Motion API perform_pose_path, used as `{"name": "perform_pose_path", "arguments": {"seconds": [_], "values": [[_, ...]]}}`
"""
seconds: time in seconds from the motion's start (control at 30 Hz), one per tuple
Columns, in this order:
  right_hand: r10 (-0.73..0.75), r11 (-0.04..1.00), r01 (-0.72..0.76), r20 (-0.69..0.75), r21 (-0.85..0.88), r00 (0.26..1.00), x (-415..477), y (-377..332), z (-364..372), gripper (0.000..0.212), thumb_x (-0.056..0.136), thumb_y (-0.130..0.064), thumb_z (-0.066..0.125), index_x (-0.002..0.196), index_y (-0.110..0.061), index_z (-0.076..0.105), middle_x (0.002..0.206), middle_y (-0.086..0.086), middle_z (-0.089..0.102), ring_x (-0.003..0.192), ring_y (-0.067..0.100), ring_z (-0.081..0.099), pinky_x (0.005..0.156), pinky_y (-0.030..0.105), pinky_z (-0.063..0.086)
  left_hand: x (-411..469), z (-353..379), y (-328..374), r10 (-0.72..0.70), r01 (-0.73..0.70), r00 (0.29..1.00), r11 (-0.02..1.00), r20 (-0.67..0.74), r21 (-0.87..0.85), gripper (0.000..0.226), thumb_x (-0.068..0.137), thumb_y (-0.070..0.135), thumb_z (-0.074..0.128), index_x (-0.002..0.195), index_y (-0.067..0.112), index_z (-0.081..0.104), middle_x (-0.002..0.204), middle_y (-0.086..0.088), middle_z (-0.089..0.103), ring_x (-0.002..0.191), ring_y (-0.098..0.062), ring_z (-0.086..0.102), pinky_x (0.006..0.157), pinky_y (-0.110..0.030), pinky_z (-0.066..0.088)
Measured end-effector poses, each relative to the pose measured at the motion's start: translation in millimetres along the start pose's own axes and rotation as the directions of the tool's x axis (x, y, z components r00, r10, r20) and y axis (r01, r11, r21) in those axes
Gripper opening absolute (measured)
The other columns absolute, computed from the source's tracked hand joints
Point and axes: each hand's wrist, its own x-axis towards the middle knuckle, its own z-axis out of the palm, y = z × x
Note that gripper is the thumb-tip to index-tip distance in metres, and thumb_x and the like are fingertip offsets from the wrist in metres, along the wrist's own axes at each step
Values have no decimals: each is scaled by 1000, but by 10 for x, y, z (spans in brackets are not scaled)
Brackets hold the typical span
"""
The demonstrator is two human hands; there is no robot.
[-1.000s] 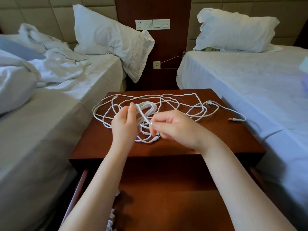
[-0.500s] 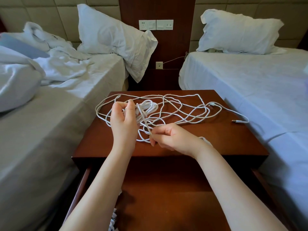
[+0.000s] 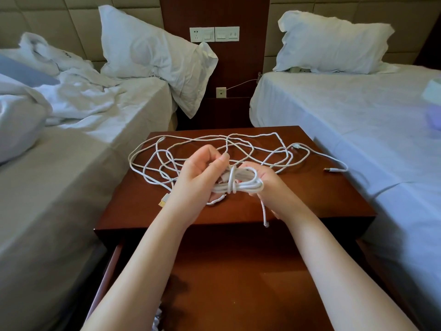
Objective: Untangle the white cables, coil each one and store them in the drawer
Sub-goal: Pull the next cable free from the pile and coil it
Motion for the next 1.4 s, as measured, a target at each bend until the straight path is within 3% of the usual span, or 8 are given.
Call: {"name": "perform_pose_path", "arguments": {"seconds": [0.1,0.37,0.67,0.83,1.0,1.1,1.2,1.4], "values": [[-155,986,147,-95,-84,983,-73,-4,-69,24,97,-25,55,79,-16,67,84,15,64,81,29,63,80,41,53,-28,48,-26,-42,33,992,997,120,72,21,89,24,52,75,11,45,51,5,50,39,-4,40,38,-17,30],[-288,953,262,-188,-151,939,-185,-138,-98,23,98,-19,54,77,-18,64,58,-22,57,60,-7,53,61,7,41,-37,31,-39,-172,131,968,966,181,222,23,95,14,50,72,14,47,55,4,48,44,-7,39,41,-17,30],[-303,952,292,-172,-88,937,-289,-391,-48,26,98,-17,51,75,-11,61,50,-20,51,54,-6,51,66,13,39,38,-5,-113,-106,165,983,866,-148,472,28,97,20,51,70,16,44,47,12,40,42,-2,33,43,-16,28],[-370,900,362,13,-242,929,-329,-540,96,20,95,-15,57,76,-16,64,69,4,61,68,20,57,69,32,49,92,-81,-161,62,174,924,809,-377,561,27,97,22,51,72,15,44,62,1,47,54,-9,41,48,-17,31],[-256,879,317,209,-355,944,-334,-532,302,18,99,-21,47,84,-16,55,66,6,54,62,26,47,64,41,44,110,-252,-164,172,161,799,862,-576,481,27,96,22,53,71,14,45,61,4,44,50,0,40,50,-15,33],[-207,848,294,236,-441,950,-281,-422,486,25,101,-22,44,78,-29,50,65,-11,49,58,4,42,61,25,35,106,-371,-122,184,130,757,898,-627,421,29,95,25,55,69,15,46,61,1,46,57,-9,43,58,-27,38],[-206,893,258,173,-369,963,-209,-285,552,31,101,-25,46,75,-41,49,65,-20,52,63,-3,47,64,18,35,89,-368,-44,158,45,781,951,-604,306,28,95,22,56,70,13,48,57,-3,48,48,-15,47,46,-26,41],[-109,991,123,193,-60,975,-186,-158,375,29,102,-24,46,75,-15,52,58,-4,34,51,7,30,49,18,26,64,-237,65,88,-58,931,994,-355,93,27,97,19,53,71,11,50,53,-1,51,39,-11,43,37,-20,35]]}}
